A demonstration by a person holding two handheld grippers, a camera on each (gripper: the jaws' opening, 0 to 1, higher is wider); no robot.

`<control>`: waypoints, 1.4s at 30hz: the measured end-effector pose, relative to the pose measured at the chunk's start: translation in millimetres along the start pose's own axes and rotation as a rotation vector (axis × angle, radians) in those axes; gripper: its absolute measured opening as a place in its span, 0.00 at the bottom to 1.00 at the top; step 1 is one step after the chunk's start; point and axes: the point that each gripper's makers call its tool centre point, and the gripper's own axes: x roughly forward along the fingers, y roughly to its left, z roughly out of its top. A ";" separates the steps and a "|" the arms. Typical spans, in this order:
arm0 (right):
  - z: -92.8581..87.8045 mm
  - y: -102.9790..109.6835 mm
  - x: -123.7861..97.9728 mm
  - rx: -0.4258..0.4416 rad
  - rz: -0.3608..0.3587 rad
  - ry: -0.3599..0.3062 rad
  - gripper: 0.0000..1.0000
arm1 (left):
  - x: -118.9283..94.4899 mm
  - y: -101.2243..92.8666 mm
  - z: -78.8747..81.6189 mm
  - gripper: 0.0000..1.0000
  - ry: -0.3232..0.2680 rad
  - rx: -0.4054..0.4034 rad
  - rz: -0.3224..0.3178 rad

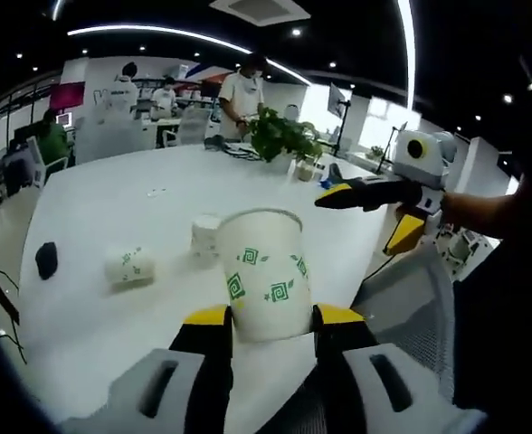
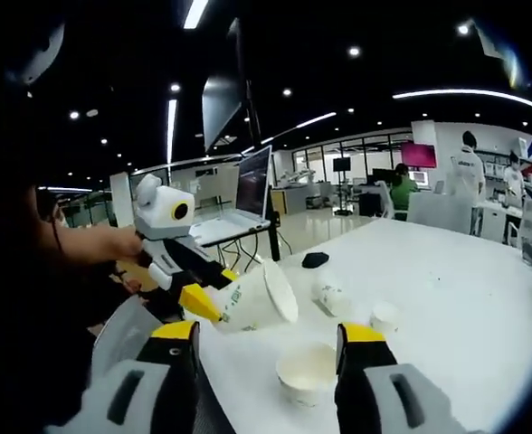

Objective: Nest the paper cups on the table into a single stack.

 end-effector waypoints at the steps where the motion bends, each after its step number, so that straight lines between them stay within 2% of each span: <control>1: 0.7 0.9 1.0 0.004 0.006 -0.003 0.57 | -0.1 -3.1 -0.2 0.33 0.006 0.005 -0.009; 11: 2.3 10.8 10.5 0.033 0.071 -0.016 0.43 | 1.5 -20.5 -1.0 0.33 0.018 0.021 -0.098; 19: -0.3 18.8 12.4 0.082 0.129 -0.014 0.26 | 2.5 -39.8 -4.4 0.33 0.027 0.073 -0.187; 23: -1.3 23.5 11.7 0.129 0.160 -0.018 0.17 | 4.4 -43.8 -7.5 0.33 0.035 0.084 -0.200; 33: 3.0 31.1 8.4 0.203 0.208 -0.051 0.08 | 9.5 -56.0 -5.6 0.33 0.017 0.167 -0.239; 39: 6.6 35.8 7.1 0.220 0.230 -0.066 0.01 | 13.0 -53.7 -13.0 0.33 0.048 0.191 -0.232; 42: 8.1 40.0 6.1 0.237 0.252 -0.073 0.00 | 12.7 -56.6 -14.0 0.33 0.049 0.187 -0.244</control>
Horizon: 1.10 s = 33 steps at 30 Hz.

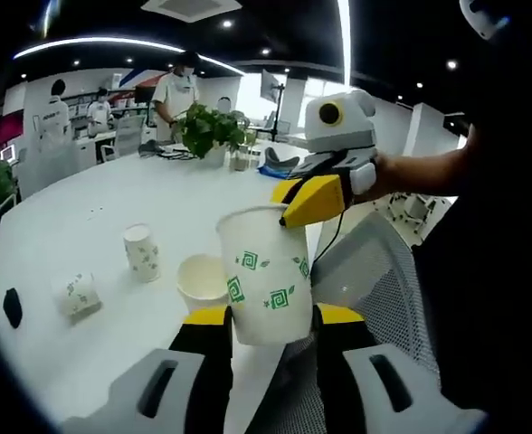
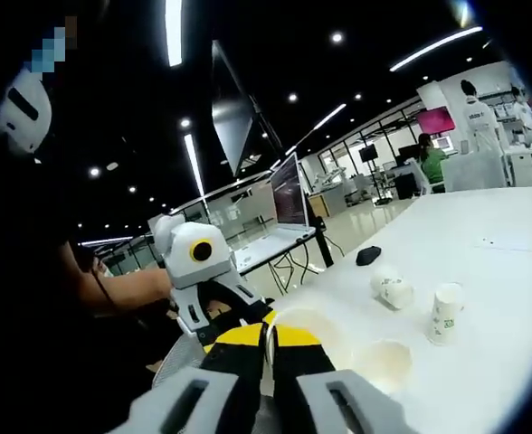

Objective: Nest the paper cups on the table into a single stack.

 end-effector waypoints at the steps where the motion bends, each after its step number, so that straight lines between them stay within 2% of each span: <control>1: 0.3 1.6 0.6 0.000 0.005 -0.002 0.00 | 0.1 -1.2 0.0 0.33 -0.001 0.000 -0.004; 6: -1.9 3.7 1.6 0.011 0.012 0.010 0.00 | 0.2 -1.3 -2.6 0.33 0.004 -0.010 -0.005; 11: 3.3 5.3 2.2 0.010 0.014 -0.003 0.00 | -2.2 8.9 0.0 0.34 -0.022 -0.021 0.044; 20: 11.1 -0.7 -1.5 -0.014 -0.013 -0.010 0.00 | -8.1 26.0 -5.4 0.60 -0.034 -0.012 0.120; 23: 11.9 -8.3 -4.3 -0.047 -0.052 0.003 0.00 | -10.4 29.4 -3.7 0.67 -0.058 -0.021 0.140; 27: 12.0 -26.0 -10.4 -0.126 -0.143 0.044 0.00 | -12.5 32.7 -2.9 0.76 -0.087 -0.037 0.163; 33: 17.1 -39.3 -16.4 -0.181 -0.198 0.044 0.00 | -13.8 37.0 -5.4 0.86 -0.101 -0.051 0.187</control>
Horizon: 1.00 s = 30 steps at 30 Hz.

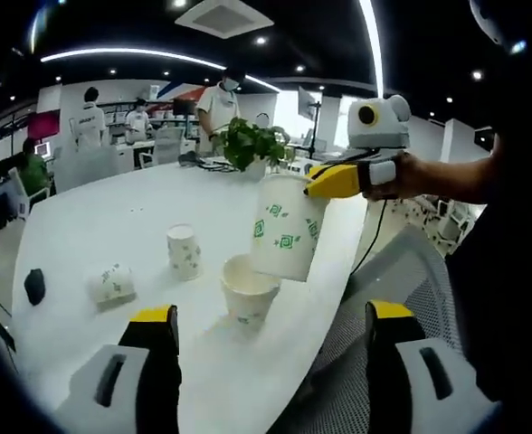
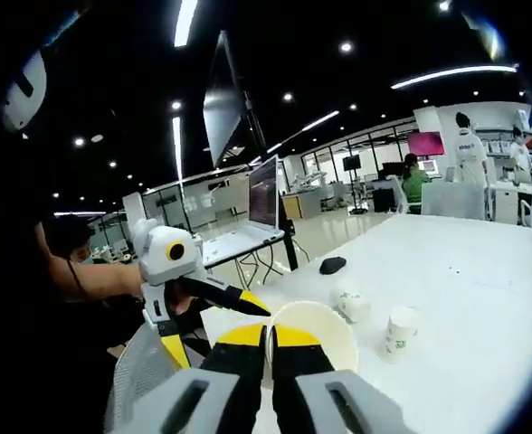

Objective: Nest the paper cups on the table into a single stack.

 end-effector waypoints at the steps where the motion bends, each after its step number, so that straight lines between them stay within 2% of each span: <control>1: 0.0 -2.9 0.2 -0.005 -0.012 0.002 0.00 | -0.3 1.2 0.3 0.88 -0.004 -0.003 0.007; 7: -7.0 -12.3 4.5 -0.060 -0.050 0.037 0.00 | -2.2 4.1 5.8 0.93 -0.041 -0.018 0.032; 12: -15.8 -18.8 9.4 -0.137 -0.097 0.089 0.00 | -3.2 4.9 5.9 0.97 -0.048 -0.013 0.041; 17: -22.9 -23.4 14.0 -0.171 -0.127 0.115 0.00 | -2.1 4.4 2.3 0.98 -0.034 -0.007 0.043; 30: -43.9 -22.3 31.7 -0.261 -0.113 0.211 0.00 | 0.2 2.8 -3.3 0.98 -0.015 0.000 0.043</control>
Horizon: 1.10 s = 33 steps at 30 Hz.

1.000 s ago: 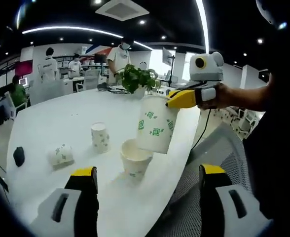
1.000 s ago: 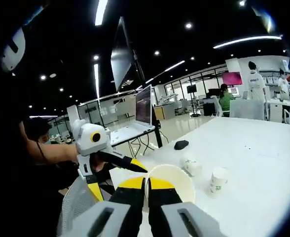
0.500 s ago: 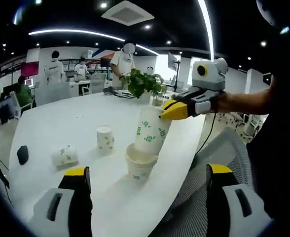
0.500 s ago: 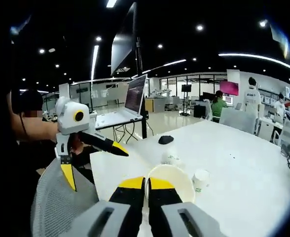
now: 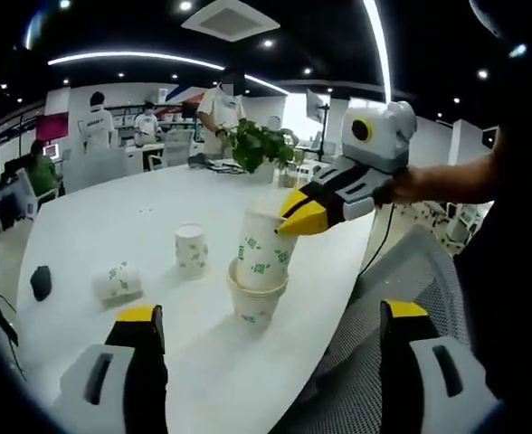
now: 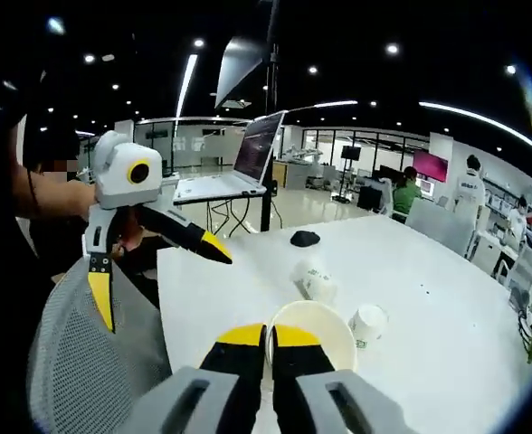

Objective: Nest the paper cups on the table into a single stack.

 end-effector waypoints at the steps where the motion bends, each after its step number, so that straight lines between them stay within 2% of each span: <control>1: -2.6 1.0 2.6 -0.009 0.006 0.009 0.00 | -0.4 0.6 -0.9 0.98 0.003 0.003 0.003; 15: -27.4 12.1 20.6 0.017 0.052 0.065 0.00 | 2.7 0.1 -12.4 0.96 0.040 0.021 0.015; 25: -42.4 16.3 27.5 0.027 0.074 0.099 0.00 | 4.1 0.1 -8.6 0.97 0.035 0.026 0.012; 33: -49.6 22.5 35.9 0.026 0.101 0.117 0.01 | -1.2 2.2 -13.2 0.96 0.045 0.021 0.023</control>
